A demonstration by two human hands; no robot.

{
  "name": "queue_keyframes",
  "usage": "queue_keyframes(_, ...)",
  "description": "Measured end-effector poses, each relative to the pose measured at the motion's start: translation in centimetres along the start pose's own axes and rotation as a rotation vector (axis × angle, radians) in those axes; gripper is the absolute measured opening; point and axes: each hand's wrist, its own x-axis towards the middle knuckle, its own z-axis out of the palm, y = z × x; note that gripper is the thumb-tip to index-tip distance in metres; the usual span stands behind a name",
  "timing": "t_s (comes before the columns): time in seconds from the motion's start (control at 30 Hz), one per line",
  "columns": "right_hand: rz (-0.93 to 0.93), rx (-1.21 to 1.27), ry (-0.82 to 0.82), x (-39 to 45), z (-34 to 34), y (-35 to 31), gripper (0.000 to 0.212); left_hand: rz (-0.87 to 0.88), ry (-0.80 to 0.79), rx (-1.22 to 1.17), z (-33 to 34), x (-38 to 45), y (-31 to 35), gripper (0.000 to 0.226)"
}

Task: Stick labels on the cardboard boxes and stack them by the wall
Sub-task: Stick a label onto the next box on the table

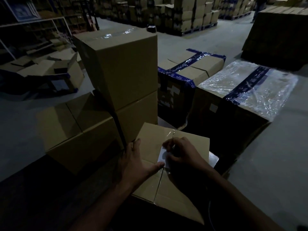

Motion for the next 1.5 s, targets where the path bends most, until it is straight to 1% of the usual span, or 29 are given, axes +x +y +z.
queue_keyframes(0.07, 0.018, 0.056, -0.009, 0.2, -0.3, 0.5, 0.019, -0.009, 0.003, -0.013, -0.1, -0.1, 0.0, 0.127)
queue_keyframes(0.2, 0.063, 0.044, 0.043, -0.5, 0.2, 1.7, 0.024, 0.002, 0.005, -0.013, -0.3, -0.3, 0.1, 0.126)
queue_keyframes(0.33, 0.136, 0.050, 0.093, -0.9, 0.1, 1.7, 0.018, 0.007, 0.031, 0.007, -0.5, -0.3, 0.3, 0.124)
queue_keyframes(0.4, 0.135, 0.066, 0.107, -1.1, 0.1, 1.7, 0.019, 0.005, 0.033, 0.015, -0.6, -0.3, 0.3, 0.125)
queue_keyframes(0.47, 0.136, 0.027, 0.116, -1.3, 0.2, 1.4, 0.021, 0.004, 0.024, 0.014, -0.5, -0.2, 0.3, 0.126)
queue_keyframes(0.6, 0.147, -0.035, 0.108, -1.6, -0.1, 0.5, 0.019, 0.005, 0.028, -0.017, -0.4, -0.2, 0.2, 0.125)
queue_keyframes(0.67, 0.154, -0.030, 0.148, -2.0, 0.1, 0.4, 0.019, 0.005, 0.027, -0.019, -0.4, -0.3, 0.3, 0.125)
queue_keyframes(0.77, 0.217, -0.022, 0.195, -2.7, 0.7, 0.2, 0.024, -0.001, 0.024, -0.023, -0.4, -0.3, 0.4, 0.125)
queue_keyframes(0.83, 0.226, -0.072, 0.186, -2.9, 0.7, -0.1, 0.022, -0.009, 0.022, -0.027, -0.5, -0.3, 0.5, 0.126)
queue_keyframes(0.9, 0.225, -0.092, 0.183, -3.0, 0.6, -0.5, 0.026, -0.019, 0.021, -0.026, -0.6, -0.3, 0.6, 0.128)
queue_keyframes(0.97, 0.258, -0.042, 0.217, -3.6, 0.5, -0.8, 0.025, -0.029, 0.015, -0.026, -0.7, -0.3, 0.6, 0.130)
queue_keyframes(1.0, 0.273, -0.062, 0.255, -4.2, 0.6, -1.0, 0.024, -0.036, 0.011, -0.027, -0.8, -0.3, 0.7, 0.129)
queue_keyframes(1.07, 0.270, -0.270, 0.327, -5.5, 1.3, -1.0, 0.024, -0.054, -0.004, -0.047, -1.1, -0.3, 0.8, 0.125)
queue_keyframes(1.1, 0.282, -0.334, 0.355, -6.2, 1.6, -1.0, 0.025, -0.063, -0.010, -0.068, -1.1, -0.2, 0.8, 0.119)
queue_keyframes(1.2, 0.352, -0.280, 0.369, -7.3, 2.8, -1.3, 0.034, -0.078, -0.016, -0.108, -1.0, -0.1, 0.7, 0.093)
queue_keyframes(1.27, 0.322, -0.252, 0.373, -7.0, 2.9, -1.4, 0.033, -0.103, 0.008, -0.118, -0.8, -0.3, 0.6, 0.085)
queue_keyframes(1.33, 0.251, -0.247, 0.368, -5.9, 2.4, -1.0, 0.028, -0.167, 0.029, -0.158, -0.7, -1.1, 0.7, 0.085)
queue_keyframes(1.4, 0.199, -0.238, 0.320, -4.2, 1.4, -0.7, 0.025, -0.235, 0.043, -0.235, -0.5, -2.5, 0.7, 0.091)
queue_keyframes(1.5, 0.102, -0.241, 0.226, -1.5, -0.1, 0.0, 0.028, -0.278, 0.085, -0.309, -0.3, -4.8, 0.5, 0.108)
